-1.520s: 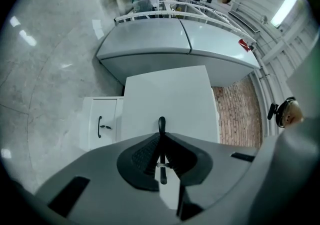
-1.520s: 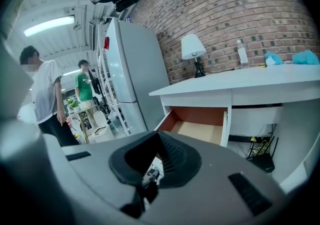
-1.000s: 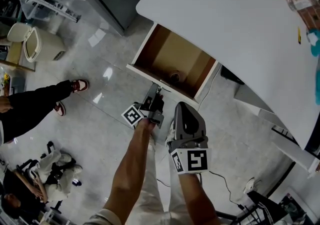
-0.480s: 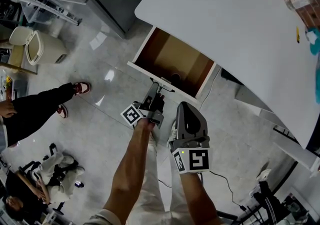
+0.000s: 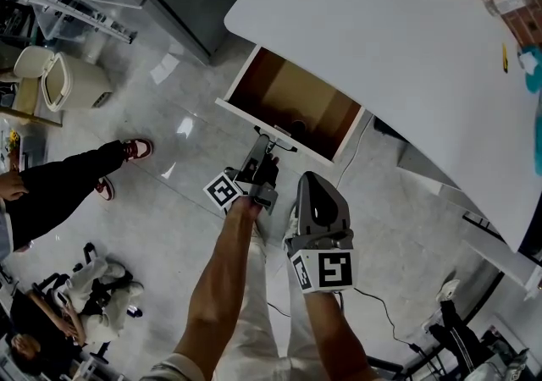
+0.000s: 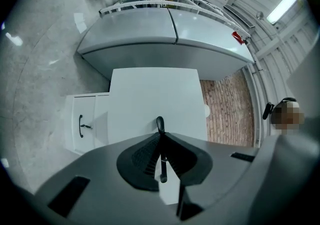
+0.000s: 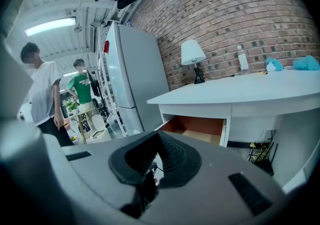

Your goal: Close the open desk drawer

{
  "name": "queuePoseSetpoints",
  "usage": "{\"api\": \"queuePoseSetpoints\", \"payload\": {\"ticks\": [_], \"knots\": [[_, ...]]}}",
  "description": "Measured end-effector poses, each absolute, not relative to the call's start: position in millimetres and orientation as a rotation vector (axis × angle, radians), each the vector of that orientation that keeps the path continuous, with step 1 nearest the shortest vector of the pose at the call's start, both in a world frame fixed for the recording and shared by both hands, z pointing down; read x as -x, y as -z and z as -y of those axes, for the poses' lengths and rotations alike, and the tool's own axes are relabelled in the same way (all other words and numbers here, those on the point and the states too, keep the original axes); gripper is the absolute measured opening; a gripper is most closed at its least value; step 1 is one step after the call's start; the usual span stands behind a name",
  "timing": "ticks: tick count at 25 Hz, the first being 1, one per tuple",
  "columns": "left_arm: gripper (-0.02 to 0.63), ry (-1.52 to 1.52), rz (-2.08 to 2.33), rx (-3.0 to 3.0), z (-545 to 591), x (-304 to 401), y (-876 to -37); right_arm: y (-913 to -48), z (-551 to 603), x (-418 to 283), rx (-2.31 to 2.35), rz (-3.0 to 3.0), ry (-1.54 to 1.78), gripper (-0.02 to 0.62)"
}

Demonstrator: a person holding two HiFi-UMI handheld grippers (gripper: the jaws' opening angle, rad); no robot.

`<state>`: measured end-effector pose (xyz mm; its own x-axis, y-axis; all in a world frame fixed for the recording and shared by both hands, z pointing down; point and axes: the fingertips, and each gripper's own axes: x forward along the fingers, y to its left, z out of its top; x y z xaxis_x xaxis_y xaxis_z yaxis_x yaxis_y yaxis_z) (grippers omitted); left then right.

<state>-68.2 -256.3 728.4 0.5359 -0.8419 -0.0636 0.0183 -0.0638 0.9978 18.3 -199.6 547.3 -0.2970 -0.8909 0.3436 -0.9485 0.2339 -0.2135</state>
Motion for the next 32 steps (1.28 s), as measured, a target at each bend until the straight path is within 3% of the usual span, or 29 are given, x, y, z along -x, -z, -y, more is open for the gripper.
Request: {"api": "queuePoseSetpoints", "payload": {"ticks": [32], "knots": [[0.012,0.803,0.713,-1.468,324,23,-731,-572,227,-12,-1.692,2.316,-0.617,0.011]]}}
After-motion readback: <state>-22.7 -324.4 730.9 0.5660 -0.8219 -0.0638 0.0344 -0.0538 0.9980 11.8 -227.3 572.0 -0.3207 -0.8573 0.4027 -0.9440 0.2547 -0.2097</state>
